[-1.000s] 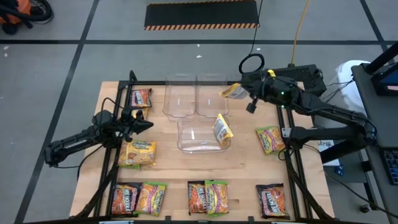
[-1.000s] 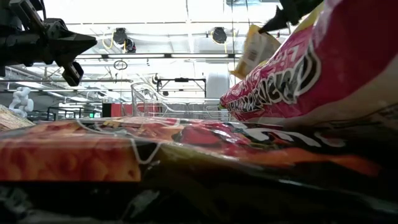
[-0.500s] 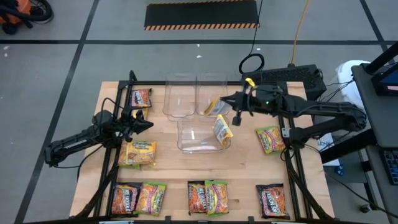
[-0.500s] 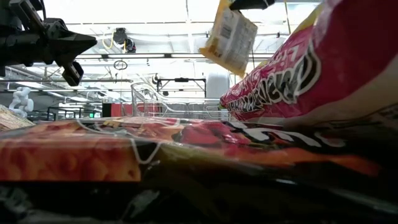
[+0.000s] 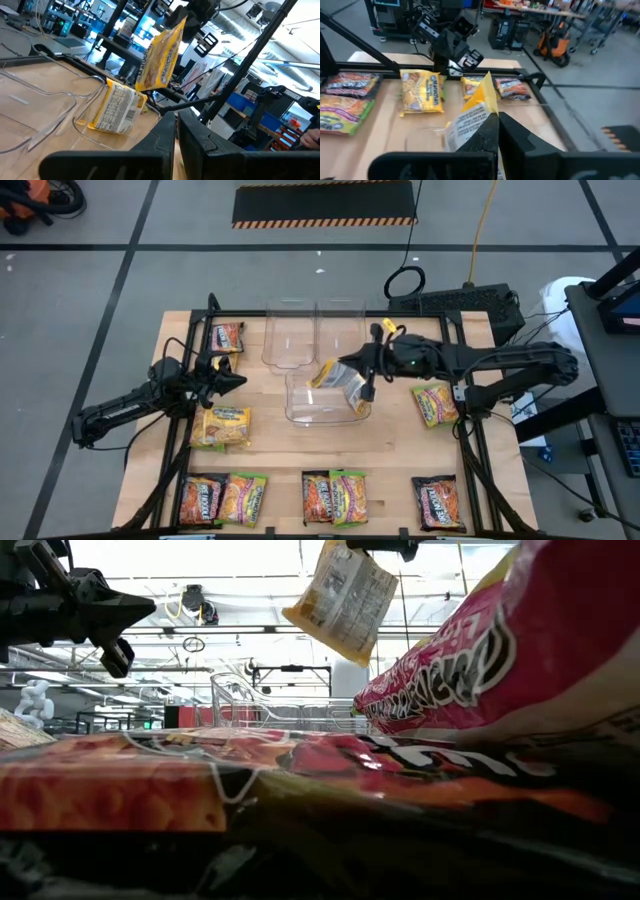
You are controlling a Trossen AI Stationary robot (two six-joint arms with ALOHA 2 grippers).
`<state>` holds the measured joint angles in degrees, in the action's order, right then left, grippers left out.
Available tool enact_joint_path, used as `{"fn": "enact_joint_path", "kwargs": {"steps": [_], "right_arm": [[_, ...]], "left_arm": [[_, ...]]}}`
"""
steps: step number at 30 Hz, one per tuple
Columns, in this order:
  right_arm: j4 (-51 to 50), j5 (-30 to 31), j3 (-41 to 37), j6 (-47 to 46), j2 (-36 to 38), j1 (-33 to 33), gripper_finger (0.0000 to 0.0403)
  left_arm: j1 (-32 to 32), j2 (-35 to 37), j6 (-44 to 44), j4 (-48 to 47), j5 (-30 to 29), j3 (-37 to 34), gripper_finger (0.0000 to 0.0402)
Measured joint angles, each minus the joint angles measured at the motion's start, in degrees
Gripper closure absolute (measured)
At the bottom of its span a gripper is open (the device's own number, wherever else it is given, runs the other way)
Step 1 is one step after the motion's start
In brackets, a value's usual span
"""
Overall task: Sort Maruchan noodles
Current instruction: Put the yellow noodle pack into the bottom transparent bin
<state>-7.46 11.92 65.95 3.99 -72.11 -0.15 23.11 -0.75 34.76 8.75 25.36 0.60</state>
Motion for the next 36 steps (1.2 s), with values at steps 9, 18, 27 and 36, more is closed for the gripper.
{"fn": "enact_joint_path", "kwargs": {"steps": [9, 18, 27, 36], "right_arm": [[0.1, 0.2, 0.0, -7.0, -3.0, -0.5, 0.0403], [-0.7, 0.0, 0.0, -13.0, -3.0, -0.2, 0.0403], [-0.9, 0.2, 0.0, -19.4, -3.0, -0.7, 0.0403], [-0.7, 0.2, 0.0, -25.2, -5.4, -0.7, 0.0403]], "left_arm": [[0.0, 0.0, 0.1, 0.0, 0.0, 0.0, 0.0376], [0.0, 0.0, 0.2, 0.0, 0.1, 0.0, 0.0376], [0.0, 0.0, 0.2, 0.0, 0.2, 0.0, 0.0376], [0.0, 0.0, 0.2, -0.1, 0.2, 0.0, 0.0376]]}}
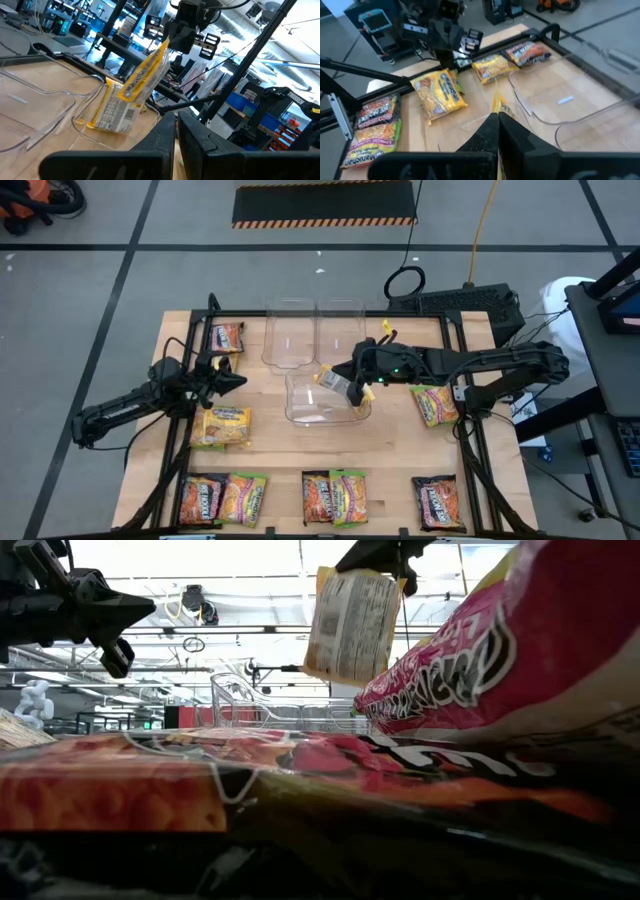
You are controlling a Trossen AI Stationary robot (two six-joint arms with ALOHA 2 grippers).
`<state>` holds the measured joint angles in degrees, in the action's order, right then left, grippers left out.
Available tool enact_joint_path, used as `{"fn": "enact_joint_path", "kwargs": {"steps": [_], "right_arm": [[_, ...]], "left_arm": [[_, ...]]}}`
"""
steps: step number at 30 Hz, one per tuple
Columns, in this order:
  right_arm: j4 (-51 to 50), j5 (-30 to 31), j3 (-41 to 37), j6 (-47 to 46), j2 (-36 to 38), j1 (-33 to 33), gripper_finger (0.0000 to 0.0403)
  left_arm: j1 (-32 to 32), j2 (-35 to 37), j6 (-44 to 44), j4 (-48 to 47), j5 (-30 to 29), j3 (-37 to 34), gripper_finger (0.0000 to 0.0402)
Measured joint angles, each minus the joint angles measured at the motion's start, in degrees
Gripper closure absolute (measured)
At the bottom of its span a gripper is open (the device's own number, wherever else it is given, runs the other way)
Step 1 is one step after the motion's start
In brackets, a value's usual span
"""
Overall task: Sort Maruchan noodles
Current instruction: Put the yellow noodle pack into the bottom transparent bin
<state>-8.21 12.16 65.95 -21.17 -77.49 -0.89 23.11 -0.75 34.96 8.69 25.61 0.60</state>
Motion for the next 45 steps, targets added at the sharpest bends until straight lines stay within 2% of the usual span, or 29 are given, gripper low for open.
{"fn": "enact_joint_path", "kwargs": {"steps": [6, 14, 25, 32, 45], "right_arm": [[0.2, -0.2, 0.0, -1.1, -4.7, 0.0, 0.0403], [0.8, -0.2, 0.0, -7.8, -8.7, 0.0, 0.0403], [0.9, 3.3, -0.3, -12.6, -8.7, 0.0, 0.0403], [0.5, 5.8, -4.1, -20.8, -8.7, 0.0, 0.0403], [0.7, 9.8, -7.8, -28.0, -8.6, -1.3, 0.0403]], "left_arm": [[0.0, 0.0, -0.2, 0.0, 0.0, 0.0, 0.0376], [0.0, 0.0, -0.2, -0.4, 0.0, 0.0, 0.0376], [0.0, 0.0, -0.2, -0.4, 0.0, 0.0, 0.0376], [0.0, 0.0, -0.2, -0.4, 0.0, 0.0, 0.0376], [0.0, 0.0, -0.2, -0.4, 0.0, 0.0, 0.0376]]}}
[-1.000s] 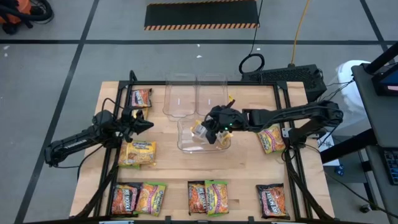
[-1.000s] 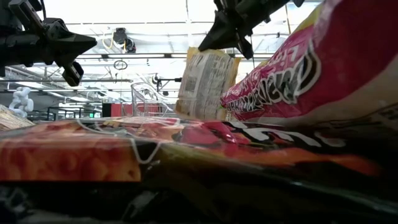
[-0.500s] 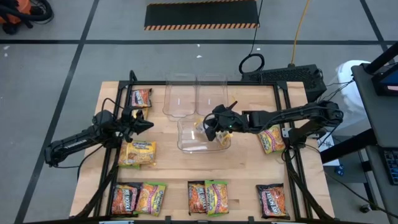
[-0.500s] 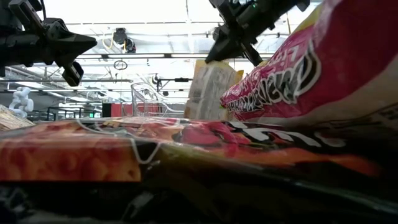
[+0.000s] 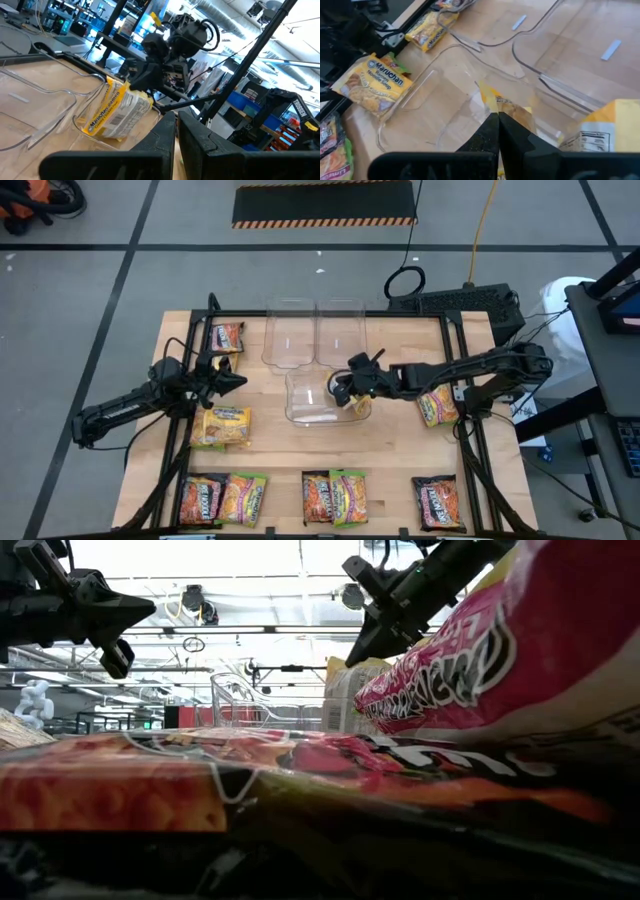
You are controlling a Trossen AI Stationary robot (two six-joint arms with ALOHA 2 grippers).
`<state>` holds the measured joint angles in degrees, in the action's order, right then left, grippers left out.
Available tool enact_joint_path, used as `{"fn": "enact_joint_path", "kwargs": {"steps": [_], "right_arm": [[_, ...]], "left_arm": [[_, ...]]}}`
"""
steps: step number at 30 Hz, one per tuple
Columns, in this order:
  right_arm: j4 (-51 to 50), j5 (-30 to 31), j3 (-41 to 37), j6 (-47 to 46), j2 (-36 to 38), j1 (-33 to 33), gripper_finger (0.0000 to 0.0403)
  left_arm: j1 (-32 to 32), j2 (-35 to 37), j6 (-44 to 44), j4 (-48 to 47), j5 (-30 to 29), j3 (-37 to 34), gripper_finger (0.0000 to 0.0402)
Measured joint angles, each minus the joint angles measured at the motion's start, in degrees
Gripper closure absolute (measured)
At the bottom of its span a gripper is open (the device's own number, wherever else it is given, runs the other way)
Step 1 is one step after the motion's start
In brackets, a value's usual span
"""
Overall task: Sort Maruchan noodles
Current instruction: Put the yellow noodle pack into the bottom transparent bin
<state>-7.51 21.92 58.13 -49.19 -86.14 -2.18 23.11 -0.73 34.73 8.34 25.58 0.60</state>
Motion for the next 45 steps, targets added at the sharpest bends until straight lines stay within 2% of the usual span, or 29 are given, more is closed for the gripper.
{"fn": "enact_joint_path", "kwargs": {"steps": [21, 28, 45], "right_arm": [[-0.9, 0.9, 0.0, -1.2, 0.0, 2.1, 0.0403], [-0.9, 0.5, 0.0, -5.7, 0.0, 3.2, 0.0403], [-0.5, -2.9, -1.1, -10.0, 0.0, 6.7, 0.0403]], "left_arm": [[0.0, 0.0, 0.0, 0.0, 0.0, 0.0, 0.0376], [0.0, 0.0, 0.1, 0.0, 0.0, 0.0, 0.0376], [0.0, 0.0, 0.0, 0.0, 0.0, 0.0, 0.0376]]}}
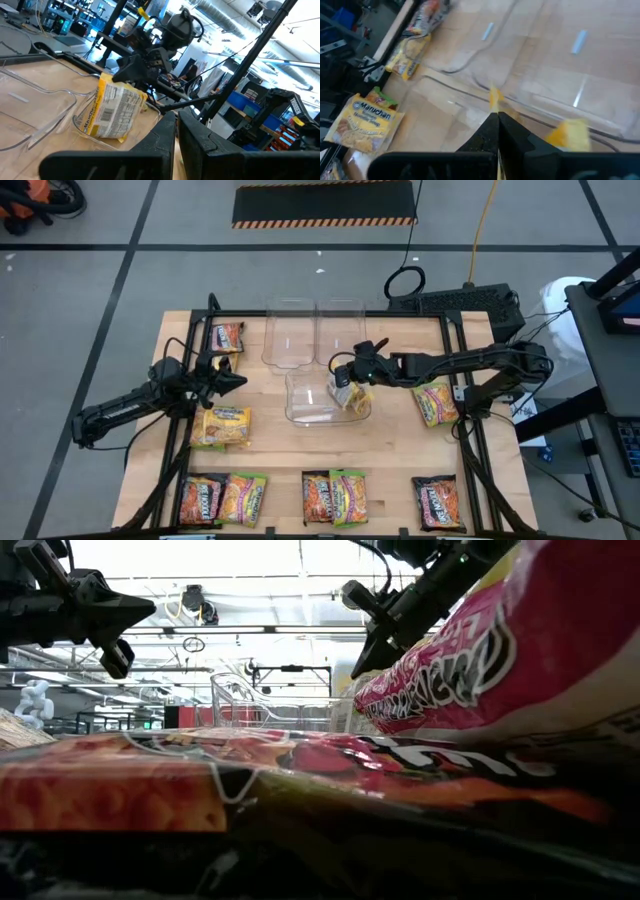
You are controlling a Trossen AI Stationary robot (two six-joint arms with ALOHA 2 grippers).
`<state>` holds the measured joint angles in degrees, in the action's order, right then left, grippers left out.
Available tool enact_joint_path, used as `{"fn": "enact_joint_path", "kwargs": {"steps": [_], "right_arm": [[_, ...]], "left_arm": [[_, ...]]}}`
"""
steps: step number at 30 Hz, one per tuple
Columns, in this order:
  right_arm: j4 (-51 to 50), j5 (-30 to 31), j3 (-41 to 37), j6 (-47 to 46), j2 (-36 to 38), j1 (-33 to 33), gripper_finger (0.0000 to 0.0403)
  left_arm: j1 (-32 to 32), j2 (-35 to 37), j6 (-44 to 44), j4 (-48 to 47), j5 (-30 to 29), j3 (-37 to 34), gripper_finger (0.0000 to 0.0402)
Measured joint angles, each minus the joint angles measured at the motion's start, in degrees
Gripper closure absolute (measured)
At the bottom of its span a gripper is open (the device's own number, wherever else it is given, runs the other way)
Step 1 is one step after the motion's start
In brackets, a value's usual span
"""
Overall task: Sort Maruchan noodles
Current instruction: Put the yellow noodle pack into the bottom transparent bin
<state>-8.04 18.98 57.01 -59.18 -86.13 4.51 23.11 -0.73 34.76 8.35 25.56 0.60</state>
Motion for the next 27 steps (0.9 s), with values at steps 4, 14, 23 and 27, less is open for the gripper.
{"fn": "enact_joint_path", "kwargs": {"steps": [4, 14, 23, 27], "right_arm": [[1.5, -2.8, -3.3, -3.3, 0.0, 0.9, 0.0403], [13.9, -2.7, -10.4, -5.9, 0.5, 1.1, 0.0403], [14.1, -1.2, -10.4, -1.0, 0.7, 1.1, 0.0403], [14.3, -1.1, -10.4, 0.5, 0.7, 1.1, 0.0403]], "left_arm": [[0.0, 0.0, 0.0, 0.0, 0.0, 0.0, 0.0376], [0.0, 0.0, 0.0, 0.0, 0.0, 0.0, 0.0376], [0.0, 0.0, 0.0, 0.0, 0.0, 0.0, 0.0376], [0.0, 0.0, 0.0, 0.0, 0.0, 0.0, 0.0376]]}}
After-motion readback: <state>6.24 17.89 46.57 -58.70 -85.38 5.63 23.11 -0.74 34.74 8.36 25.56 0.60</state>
